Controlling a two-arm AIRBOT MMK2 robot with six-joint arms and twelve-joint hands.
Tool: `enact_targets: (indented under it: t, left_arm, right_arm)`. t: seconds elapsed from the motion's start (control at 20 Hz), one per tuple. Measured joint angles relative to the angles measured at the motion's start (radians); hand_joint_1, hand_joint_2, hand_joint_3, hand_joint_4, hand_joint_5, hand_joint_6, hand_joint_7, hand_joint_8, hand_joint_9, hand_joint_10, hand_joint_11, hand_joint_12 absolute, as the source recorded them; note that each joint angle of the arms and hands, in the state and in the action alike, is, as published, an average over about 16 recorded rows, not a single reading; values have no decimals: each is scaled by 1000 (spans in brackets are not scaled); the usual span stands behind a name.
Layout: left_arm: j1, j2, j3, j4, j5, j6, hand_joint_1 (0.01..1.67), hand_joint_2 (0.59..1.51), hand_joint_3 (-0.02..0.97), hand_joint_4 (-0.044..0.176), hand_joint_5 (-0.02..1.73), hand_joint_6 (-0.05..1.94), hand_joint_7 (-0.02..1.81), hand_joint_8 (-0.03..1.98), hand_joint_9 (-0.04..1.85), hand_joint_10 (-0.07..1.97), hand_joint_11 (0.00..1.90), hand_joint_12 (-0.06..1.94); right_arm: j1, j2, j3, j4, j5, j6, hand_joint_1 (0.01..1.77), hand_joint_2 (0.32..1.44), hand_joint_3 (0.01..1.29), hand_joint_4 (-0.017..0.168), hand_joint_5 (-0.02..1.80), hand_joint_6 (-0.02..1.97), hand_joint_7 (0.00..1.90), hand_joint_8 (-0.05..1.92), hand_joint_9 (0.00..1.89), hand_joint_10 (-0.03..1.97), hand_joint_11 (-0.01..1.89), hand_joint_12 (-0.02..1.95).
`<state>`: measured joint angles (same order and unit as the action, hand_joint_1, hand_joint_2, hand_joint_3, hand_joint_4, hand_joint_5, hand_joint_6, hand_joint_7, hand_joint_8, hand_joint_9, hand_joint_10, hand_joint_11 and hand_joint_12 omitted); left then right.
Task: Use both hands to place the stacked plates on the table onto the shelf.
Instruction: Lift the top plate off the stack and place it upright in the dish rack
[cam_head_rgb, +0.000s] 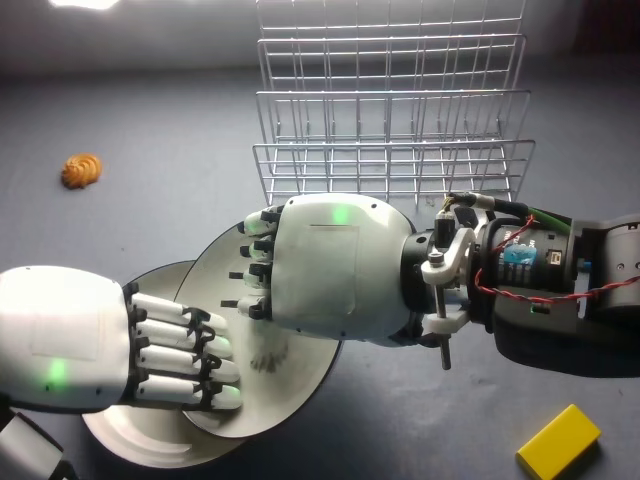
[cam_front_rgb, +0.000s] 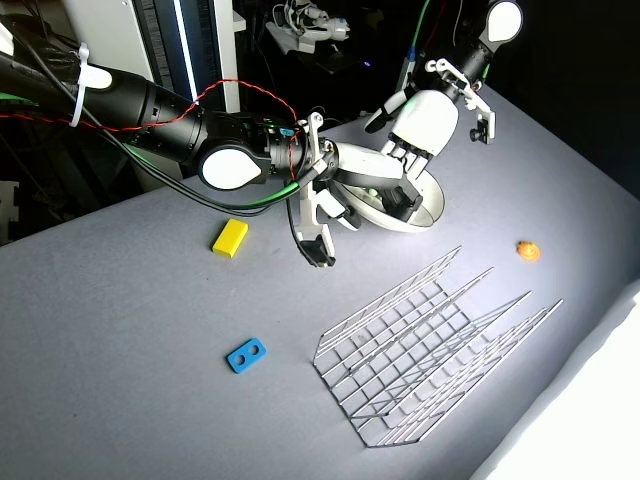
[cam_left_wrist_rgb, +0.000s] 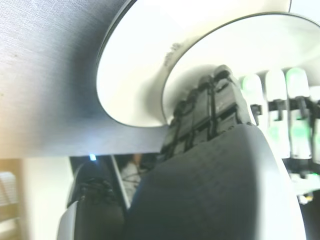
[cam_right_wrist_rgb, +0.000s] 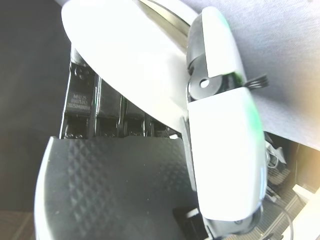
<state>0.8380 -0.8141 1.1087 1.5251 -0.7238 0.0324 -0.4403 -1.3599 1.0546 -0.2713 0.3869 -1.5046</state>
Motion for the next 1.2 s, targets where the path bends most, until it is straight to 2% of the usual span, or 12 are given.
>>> enact_targets:
  t: [0.2, 0.4, 0.5, 0.65, 1.0, 1.2]
  left_arm:
    - [-25, 17, 14, -25, -8, 0, 17, 1120, 26, 1, 7, 1, 10, -7, 13, 8, 16, -11]
    - [-57, 41, 44, -44, -7, 0, 17, 1120, 26, 2, 12, 8, 15, -4, 14, 8, 16, -10]
    - [-74, 54, 63, -52, 1, 0, 17, 1120, 26, 3, 15, 10, 17, -2, 15, 8, 15, -10]
    - [-98, 76, 94, -63, 20, 0, 17, 1119, 25, 2, 16, 5, 18, -2, 17, 9, 16, -10]
    - [-154, 117, 169, -75, 82, 0, 17, 1116, 19, 2, 22, 3, 16, -2, 20, 9, 15, -11]
    - [-186, 131, 195, -76, 111, -1, 17, 1115, 15, 2, 23, 3, 16, -2, 20, 9, 15, -11]
  right_arm:
    - [-3, 0, -6, -1, 15, -5, 1146, 1060, 12, -9, 683, 472, 793, 662, 845, 764, 622, 1484]
    - [-7, 15, -27, 2, 28, -5, 1146, 1055, 12, -8, 682, 657, 810, 950, 864, 943, 675, 1504]
    - [-7, 29, -42, 4, 35, -5, 1147, 1055, 12, -7, 685, 747, 822, 1057, 879, 981, 686, 1499]
    - [-5, 58, -72, 7, 44, -4, 1147, 1056, 12, -5, 698, 862, 850, 1170, 910, 930, 691, 1482]
    - [19, 149, -160, 31, 64, -3, 1147, 1058, 12, 1, 759, 1060, 925, 1149, 950, 852, 688, 1411]
    - [47, 200, -208, 48, 70, -2, 1148, 1059, 12, 2, 795, 1122, 953, 1121, 983, 797, 692, 1373]
